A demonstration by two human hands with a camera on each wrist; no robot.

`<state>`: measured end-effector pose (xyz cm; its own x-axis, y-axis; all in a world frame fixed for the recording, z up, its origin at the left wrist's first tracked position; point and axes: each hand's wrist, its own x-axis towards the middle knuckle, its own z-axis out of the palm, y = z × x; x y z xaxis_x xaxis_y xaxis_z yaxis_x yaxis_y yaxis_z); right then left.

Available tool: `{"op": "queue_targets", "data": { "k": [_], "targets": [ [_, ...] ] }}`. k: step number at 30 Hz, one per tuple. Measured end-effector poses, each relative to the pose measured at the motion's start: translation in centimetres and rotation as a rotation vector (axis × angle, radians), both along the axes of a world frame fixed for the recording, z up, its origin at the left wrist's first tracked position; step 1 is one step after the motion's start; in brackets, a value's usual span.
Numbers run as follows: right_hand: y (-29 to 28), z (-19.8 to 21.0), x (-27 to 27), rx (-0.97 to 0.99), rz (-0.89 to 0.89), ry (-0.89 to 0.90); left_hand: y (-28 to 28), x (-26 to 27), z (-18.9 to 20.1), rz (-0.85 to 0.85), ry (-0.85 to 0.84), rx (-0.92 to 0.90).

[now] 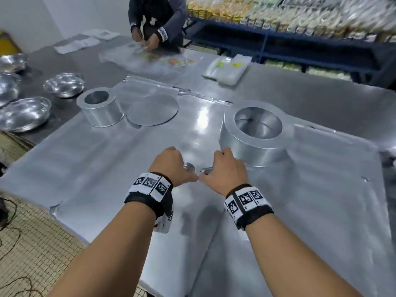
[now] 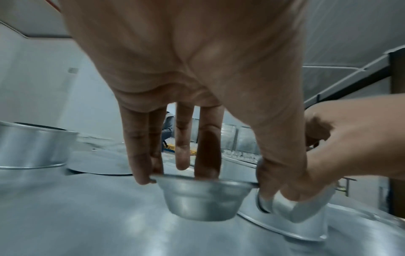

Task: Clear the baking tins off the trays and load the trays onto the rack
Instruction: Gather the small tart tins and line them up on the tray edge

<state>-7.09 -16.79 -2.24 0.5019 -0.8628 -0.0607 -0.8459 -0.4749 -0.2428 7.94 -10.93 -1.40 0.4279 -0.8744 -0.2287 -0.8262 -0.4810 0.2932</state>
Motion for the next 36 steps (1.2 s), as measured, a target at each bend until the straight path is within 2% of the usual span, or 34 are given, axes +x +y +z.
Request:
{"op": "queue_targets", "data": {
  "k": [7,13,16,25,29,36],
  "targets": [
    [-1.8,0.5,-11.8,0.092,-0.125,0.025,-4.0,-10.7,-0.7,-0.192,-0.033,0.054],
    [-2.5,0.1,-20.4,0.14,-0.207,-0.01,-6.3,-18.6,-1.1,-0.334,-0.063,0.016],
    [-2.8,-0.4,-23.9,0.144,-0.254,-0.013,-7.0,-22.0,-1.1,-0.373,0.003,-0.029],
    [-2.3,0.8,-31.1,0.126,-0.375,-0.037,-8.9,-28.5,-0.5,-0.564,0.048,-0.072],
    [-2.4,2.0,-33.2,0.138,-0.442,0.016,-10.0,-30.7,-0.1,-0.65,0.077,-0.065],
    [-5.2,4.5,-38.5,0.12,-0.581,0.019,-14.1,-35.2,0.7,-0.788,0.1,-0.132]
  ]
}}
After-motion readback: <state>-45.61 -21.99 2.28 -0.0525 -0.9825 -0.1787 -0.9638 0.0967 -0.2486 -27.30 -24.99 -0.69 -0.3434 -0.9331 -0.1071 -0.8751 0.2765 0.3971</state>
